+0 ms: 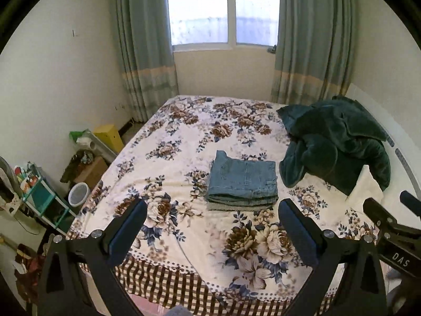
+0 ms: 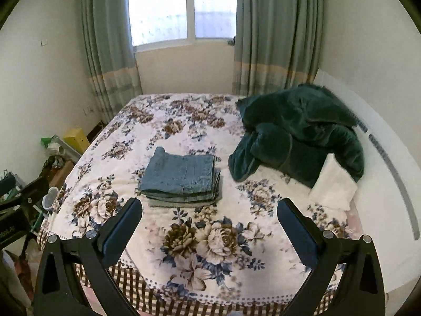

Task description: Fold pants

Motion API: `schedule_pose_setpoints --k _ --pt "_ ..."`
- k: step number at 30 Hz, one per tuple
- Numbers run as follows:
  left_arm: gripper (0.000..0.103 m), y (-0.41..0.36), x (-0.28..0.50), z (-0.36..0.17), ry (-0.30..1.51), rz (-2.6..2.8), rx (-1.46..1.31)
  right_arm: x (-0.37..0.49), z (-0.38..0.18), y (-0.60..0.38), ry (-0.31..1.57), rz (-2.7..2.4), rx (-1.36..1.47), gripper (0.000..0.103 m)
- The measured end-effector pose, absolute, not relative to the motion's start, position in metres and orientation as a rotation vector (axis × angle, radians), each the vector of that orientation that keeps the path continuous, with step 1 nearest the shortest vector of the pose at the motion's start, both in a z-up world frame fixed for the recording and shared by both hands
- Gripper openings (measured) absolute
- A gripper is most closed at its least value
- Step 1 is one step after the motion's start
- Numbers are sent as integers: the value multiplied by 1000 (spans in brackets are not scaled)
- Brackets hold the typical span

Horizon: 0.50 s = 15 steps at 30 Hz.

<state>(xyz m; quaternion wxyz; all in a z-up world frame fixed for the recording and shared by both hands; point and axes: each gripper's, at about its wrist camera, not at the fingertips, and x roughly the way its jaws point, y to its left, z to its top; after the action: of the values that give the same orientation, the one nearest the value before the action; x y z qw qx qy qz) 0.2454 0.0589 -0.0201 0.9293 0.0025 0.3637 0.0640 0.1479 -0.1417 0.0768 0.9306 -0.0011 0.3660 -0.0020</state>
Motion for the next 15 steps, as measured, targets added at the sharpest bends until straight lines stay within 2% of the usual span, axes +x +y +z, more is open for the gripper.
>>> schedule_pose_setpoints --k 8,15 --pt "103 70 217 2 722 106 -12 93 133 -129 672 -10 -8 103" --pt "103 72 202 6 698 115 -4 78 150 -121 654 -13 1 103"
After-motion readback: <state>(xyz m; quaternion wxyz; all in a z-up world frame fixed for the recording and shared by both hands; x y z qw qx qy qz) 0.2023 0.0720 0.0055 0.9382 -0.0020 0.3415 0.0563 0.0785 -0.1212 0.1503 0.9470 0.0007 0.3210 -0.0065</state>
